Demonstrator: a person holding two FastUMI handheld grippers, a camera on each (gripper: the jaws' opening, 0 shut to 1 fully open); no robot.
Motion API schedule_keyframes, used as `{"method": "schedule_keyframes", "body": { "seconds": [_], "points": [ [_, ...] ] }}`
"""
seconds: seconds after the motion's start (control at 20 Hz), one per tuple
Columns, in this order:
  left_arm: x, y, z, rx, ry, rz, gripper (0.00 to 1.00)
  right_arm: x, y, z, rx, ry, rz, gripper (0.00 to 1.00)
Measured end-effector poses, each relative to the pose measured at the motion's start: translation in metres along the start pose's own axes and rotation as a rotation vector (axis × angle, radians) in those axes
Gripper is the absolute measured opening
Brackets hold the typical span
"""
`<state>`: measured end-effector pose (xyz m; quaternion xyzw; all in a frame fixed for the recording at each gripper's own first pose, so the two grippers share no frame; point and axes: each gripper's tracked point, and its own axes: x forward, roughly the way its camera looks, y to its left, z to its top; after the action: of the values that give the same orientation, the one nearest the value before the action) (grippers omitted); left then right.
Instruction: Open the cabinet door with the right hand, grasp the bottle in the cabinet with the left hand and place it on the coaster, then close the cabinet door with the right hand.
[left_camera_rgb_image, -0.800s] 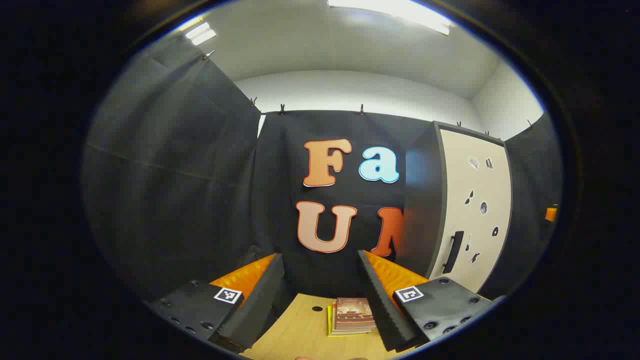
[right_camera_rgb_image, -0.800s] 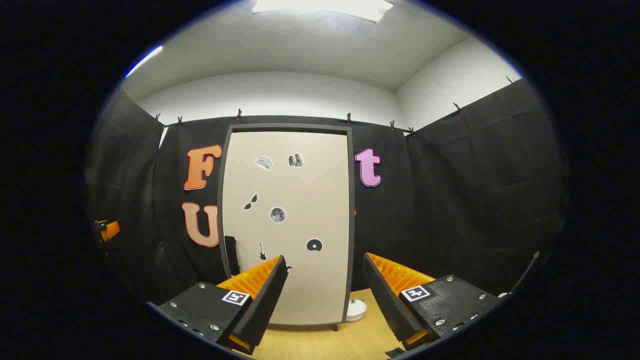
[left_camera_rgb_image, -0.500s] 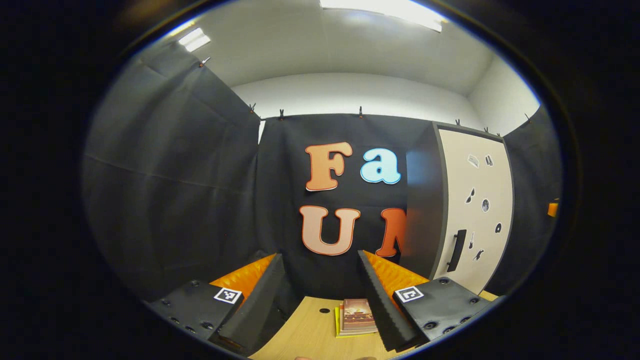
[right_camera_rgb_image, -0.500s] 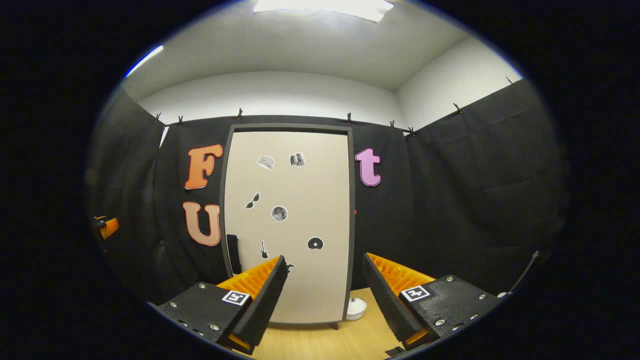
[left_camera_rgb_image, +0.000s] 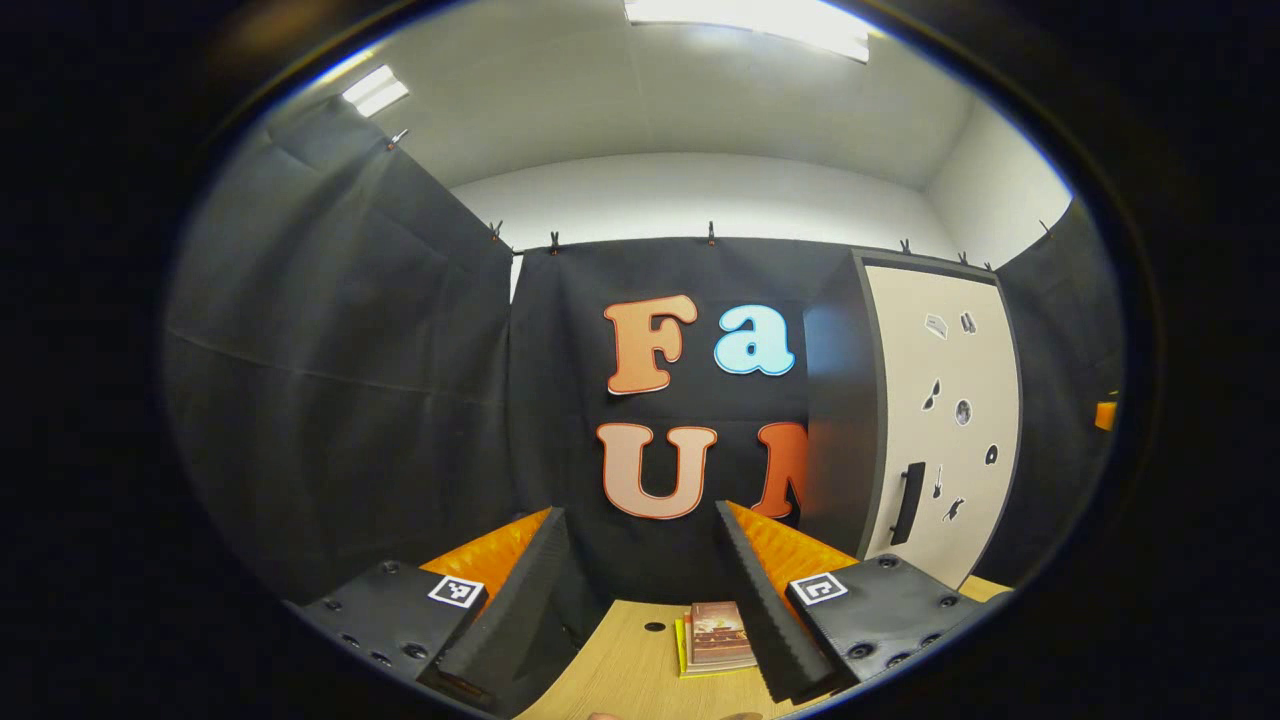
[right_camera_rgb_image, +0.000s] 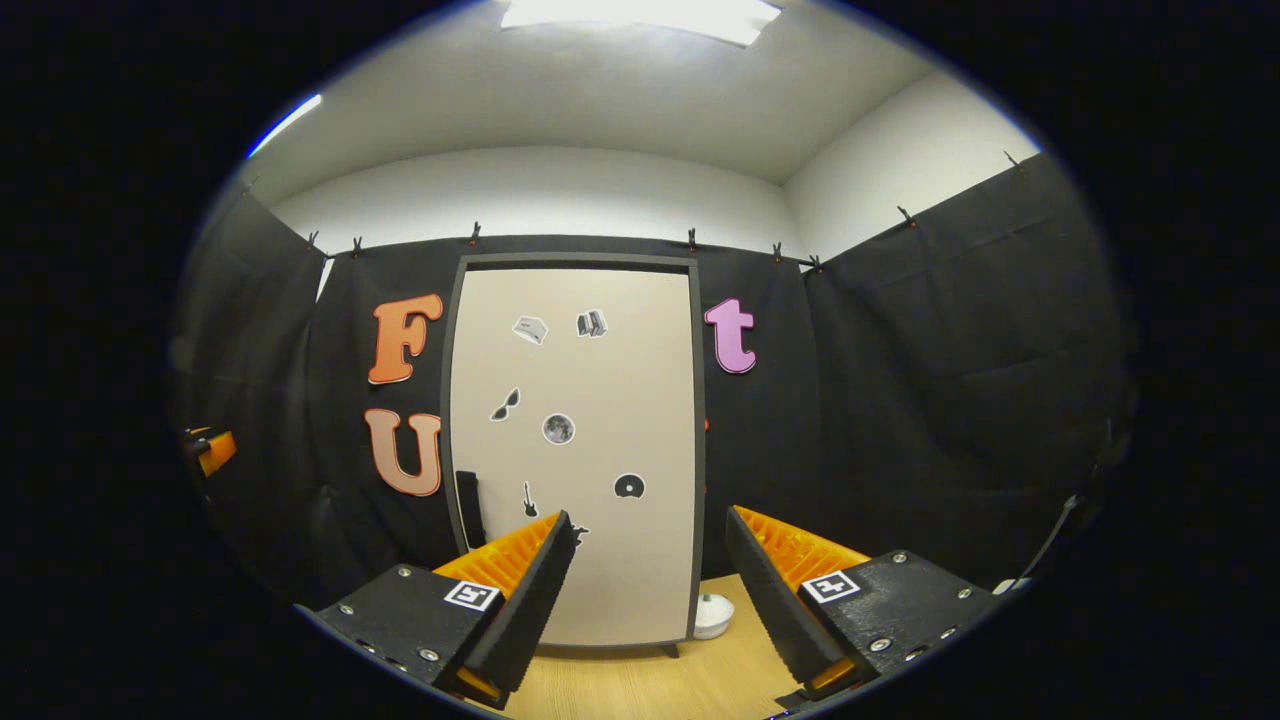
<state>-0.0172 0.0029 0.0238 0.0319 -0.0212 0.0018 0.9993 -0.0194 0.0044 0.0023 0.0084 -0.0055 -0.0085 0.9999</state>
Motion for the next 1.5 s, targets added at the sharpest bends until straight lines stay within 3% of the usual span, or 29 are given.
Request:
{"method": "schedule_keyframes", "body": {
  "seconds": [0.25,0.65,0.95,1.25,1.5],
  "points": [
    [0.000,0.001,-0.009,0.002,0.023,-0.004,0.93,0.012,0.018,-0.011,0.002,0.012,0.000,0.94],
    [-0.012,0.013,-0.035,-0.002,0.075,0.006,0.93,0.066,0.124,-0.046,0.033,0.048,0.155,0.94],
    [-0.029,0.048,-0.054,0.005,0.110,0.070,0.95,0.121,0.194,-0.082,0.023,0.099,0.229,0.94],
    [-0.041,0.087,-0.065,0.024,0.135,0.144,0.95,0.173,0.228,-0.109,0.011,0.129,0.222,0.93],
    [-0.047,0.105,-0.069,0.020,0.146,0.184,0.95,0.211,0.237,-0.128,0.007,0.145,0.205,0.82]
  ]
}}
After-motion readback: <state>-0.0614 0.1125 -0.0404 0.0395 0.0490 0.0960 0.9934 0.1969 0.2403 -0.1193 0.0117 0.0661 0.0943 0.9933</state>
